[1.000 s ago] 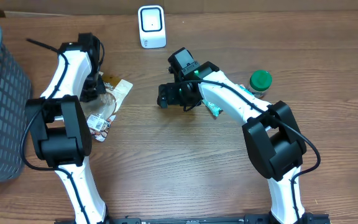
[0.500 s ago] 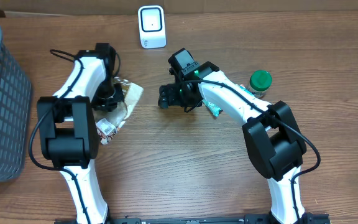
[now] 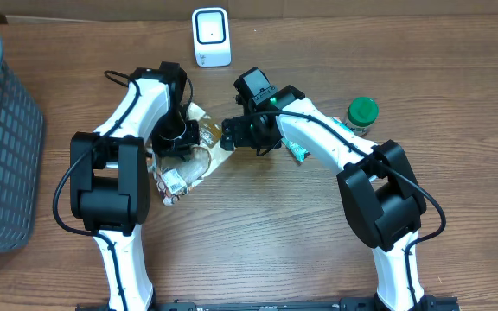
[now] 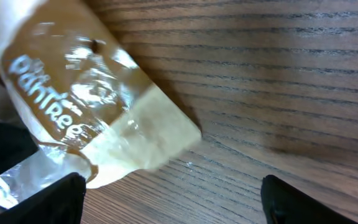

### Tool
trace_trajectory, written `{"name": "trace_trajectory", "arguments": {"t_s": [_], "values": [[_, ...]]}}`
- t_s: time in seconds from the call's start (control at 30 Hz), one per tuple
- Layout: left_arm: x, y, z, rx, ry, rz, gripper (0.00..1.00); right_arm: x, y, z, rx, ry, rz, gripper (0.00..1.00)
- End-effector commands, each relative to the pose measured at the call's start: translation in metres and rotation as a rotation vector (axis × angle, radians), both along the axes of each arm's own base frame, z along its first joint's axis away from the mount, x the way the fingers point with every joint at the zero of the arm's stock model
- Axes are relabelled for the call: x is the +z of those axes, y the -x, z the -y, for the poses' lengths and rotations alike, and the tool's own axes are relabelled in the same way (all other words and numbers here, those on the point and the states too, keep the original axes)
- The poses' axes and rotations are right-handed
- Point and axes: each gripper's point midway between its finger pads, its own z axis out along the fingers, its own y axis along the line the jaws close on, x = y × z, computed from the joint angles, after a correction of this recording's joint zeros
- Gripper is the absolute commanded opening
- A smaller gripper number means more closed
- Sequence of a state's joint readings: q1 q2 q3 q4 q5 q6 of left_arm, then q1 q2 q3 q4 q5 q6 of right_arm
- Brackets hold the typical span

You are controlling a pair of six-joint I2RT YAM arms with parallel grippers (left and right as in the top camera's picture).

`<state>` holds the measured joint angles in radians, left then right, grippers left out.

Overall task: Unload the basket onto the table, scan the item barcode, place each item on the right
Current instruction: 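Slide the pouch right with the left gripper toward the right gripper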

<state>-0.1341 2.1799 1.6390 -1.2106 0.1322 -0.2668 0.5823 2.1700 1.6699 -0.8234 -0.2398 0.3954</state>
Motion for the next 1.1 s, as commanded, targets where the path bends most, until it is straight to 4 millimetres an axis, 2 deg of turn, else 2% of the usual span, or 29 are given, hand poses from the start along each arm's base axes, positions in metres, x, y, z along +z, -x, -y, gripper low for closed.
{"name": "trace_trajectory", "arguments": {"t_s": [0.0, 0.2, 0.23, 0.27, 0.3, 0.5, 0.63, 0.73, 0.83, 1.07], "values": [[0.033, -0.023, 0.011, -0.059, 0.062, 0.07, 0.04, 0.018, -0.008, 0.001, -0.007, -0.03, 0.033, 0.93], [0.102, -0.046, 0.011, -0.065, 0.069, 0.211, 0.04, 0.035, -0.014, 0.007, 0.037, -0.068, 0.066, 0.98], [0.116, -0.049, 0.01, -0.06, 0.072, 0.242, 0.04, 0.041, -0.015, 0.008, 0.058, -0.082, 0.078, 0.98], [0.139, -0.052, 0.005, -0.039, 0.073, 0.295, 0.04, 0.051, -0.018, 0.01, 0.083, -0.101, 0.103, 0.98], [0.151, -0.053, 0.003, -0.025, 0.075, 0.322, 0.04, 0.056, -0.019, 0.012, 0.087, -0.103, 0.116, 0.98], [0.216, -0.04, -0.025, 0.087, 0.058, 0.473, 0.04, 0.074, -0.022, 0.016, 0.153, -0.111, 0.186, 1.0], [0.244, -0.02, -0.046, 0.151, 0.008, 0.518, 0.04, 0.081, -0.023, 0.015, 0.194, -0.11, 0.211, 1.0], [0.25, -0.005, -0.061, 0.198, -0.039, 0.506, 0.04, 0.085, -0.024, 0.014, 0.196, -0.112, 0.22, 1.0], [0.242, 0.002, -0.067, 0.233, -0.037, 0.462, 0.05, 0.085, -0.025, 0.014, 0.197, -0.114, 0.225, 1.0], [0.188, 0.016, -0.064, 0.267, -0.021, 0.32, 0.04, 0.085, -0.025, 0.014, 0.196, -0.113, 0.222, 1.0]]}}
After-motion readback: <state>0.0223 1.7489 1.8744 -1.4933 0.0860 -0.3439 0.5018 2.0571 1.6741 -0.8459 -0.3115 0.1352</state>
